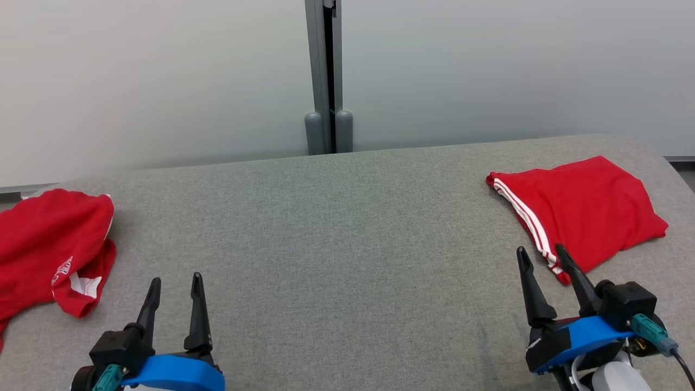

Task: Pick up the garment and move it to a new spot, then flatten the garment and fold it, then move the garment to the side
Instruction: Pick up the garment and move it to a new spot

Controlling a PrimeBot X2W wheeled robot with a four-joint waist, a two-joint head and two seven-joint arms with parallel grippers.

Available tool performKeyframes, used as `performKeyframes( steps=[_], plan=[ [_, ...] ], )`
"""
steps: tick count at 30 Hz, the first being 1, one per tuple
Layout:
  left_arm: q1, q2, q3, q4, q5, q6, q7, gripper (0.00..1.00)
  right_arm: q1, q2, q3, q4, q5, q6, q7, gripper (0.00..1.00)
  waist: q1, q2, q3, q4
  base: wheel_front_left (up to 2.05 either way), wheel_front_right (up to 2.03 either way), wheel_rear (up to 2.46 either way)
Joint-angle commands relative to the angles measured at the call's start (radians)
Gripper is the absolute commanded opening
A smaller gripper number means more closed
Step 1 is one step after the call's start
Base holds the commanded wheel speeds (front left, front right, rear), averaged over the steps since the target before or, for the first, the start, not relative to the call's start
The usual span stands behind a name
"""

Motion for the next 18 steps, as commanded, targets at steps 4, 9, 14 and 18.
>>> performKeyframes(
  steps=[4, 9, 14, 18],
  plan=[
    [-0.018, 0.0, 0.001, 0.009, 0.012, 0.002, -0.003, 1.0, 0.007, 0.008, 0.002, 0.006, 0.0, 0.0, -0.003, 1.0, 0.0, 0.0, 0.005, 0.017, 0.0, 0.0, 0.0],
    [-0.027, 0.0, 0.013, 0.014, 0.024, 0.015, -0.002, 1.0, 0.012, 0.009, 0.008, 0.014, 0.01, 0.0, -0.003, 1.0, 0.0, 0.0, 0.007, 0.068, 0.0, 0.0, 0.0],
    [-0.027, -0.001, 0.029, 0.022, 0.029, 0.022, -0.002, 1.0, 0.015, 0.01, 0.014, 0.019, 0.012, 0.0, -0.003, 1.0, 0.0, 0.0, 0.006, 0.146, 0.0, 0.0, 0.0],
    [-0.025, -0.001, 0.035, 0.03, 0.034, 0.026, -0.002, 1.0, 0.016, 0.013, 0.027, 0.021, 0.016, 0.0, -0.003, 1.0, 0.0, 0.0, 0.005, 0.216, 0.0, 0.0, 0.0]
  ],
)
